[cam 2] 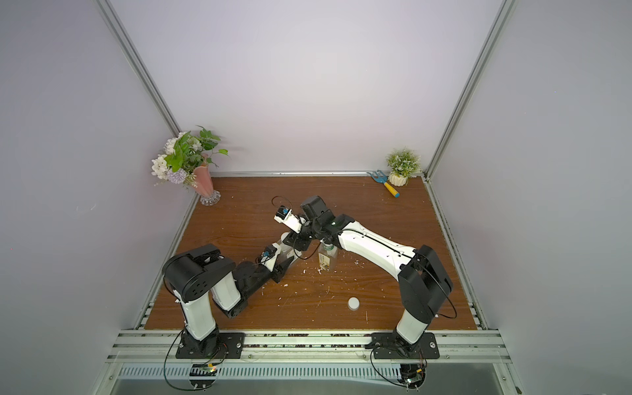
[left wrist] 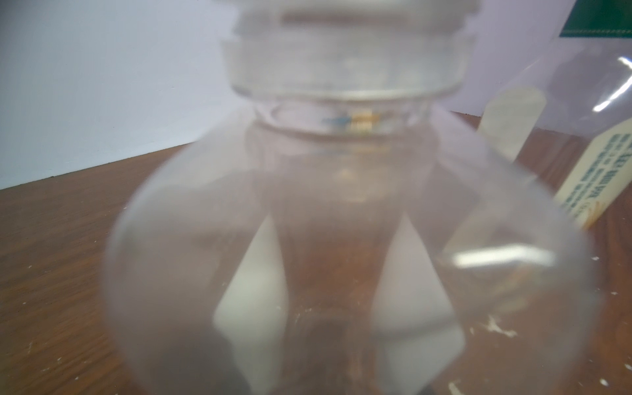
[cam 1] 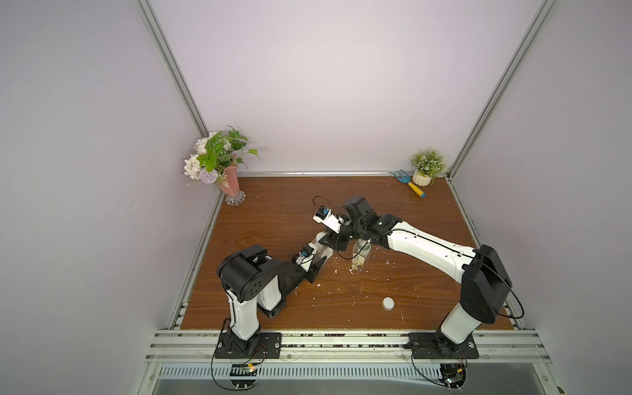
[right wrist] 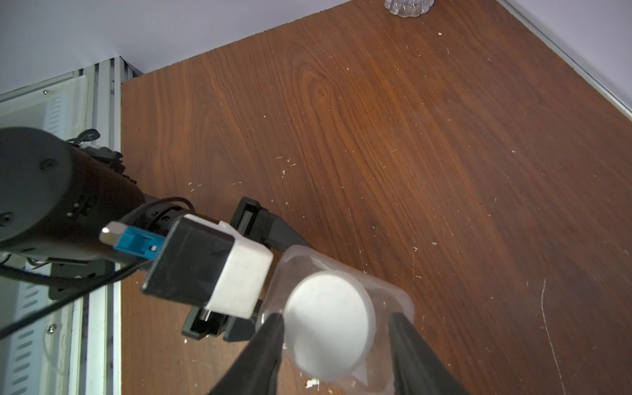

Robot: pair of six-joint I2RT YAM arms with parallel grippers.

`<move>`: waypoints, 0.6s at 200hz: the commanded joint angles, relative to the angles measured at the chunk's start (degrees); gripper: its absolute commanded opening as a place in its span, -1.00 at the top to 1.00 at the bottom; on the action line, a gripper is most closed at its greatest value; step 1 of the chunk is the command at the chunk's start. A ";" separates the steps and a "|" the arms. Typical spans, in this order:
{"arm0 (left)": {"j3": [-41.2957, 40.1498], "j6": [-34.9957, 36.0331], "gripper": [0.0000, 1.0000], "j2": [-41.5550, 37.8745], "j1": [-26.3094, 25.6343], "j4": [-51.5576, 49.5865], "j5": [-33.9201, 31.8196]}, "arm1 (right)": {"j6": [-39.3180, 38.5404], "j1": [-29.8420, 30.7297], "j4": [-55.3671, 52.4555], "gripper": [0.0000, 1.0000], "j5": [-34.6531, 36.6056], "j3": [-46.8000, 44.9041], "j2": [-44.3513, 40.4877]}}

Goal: Screw on the bottle caps
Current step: Screw the bottle cap onto the plastic bottle.

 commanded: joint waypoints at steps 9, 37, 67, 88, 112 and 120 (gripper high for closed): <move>-0.27 0.08 0.50 -0.61 -0.33 1.35 0.75 | 0.31 0.76 -0.20 -0.01 2.14 2.07 0.29; -0.24 0.07 0.50 -0.79 -0.33 0.84 0.56 | 1.25 1.15 -0.25 0.05 3.65 1.89 0.56; -0.26 0.03 0.50 -0.79 -0.33 0.82 0.26 | 2.98 1.38 -0.42 0.12 5.81 1.72 0.81; -0.19 0.06 0.50 -0.79 -0.33 0.80 0.08 | 4.30 1.81 -0.44 0.19 7.44 2.01 0.78; -0.25 0.09 0.50 -0.85 -0.33 0.82 -0.20 | 5.75 2.34 -1.00 0.26 10.33 2.43 0.99; -0.17 0.09 0.50 -0.79 -0.33 0.73 -0.35 | 6.23 2.47 -1.38 0.27 10.95 2.63 1.14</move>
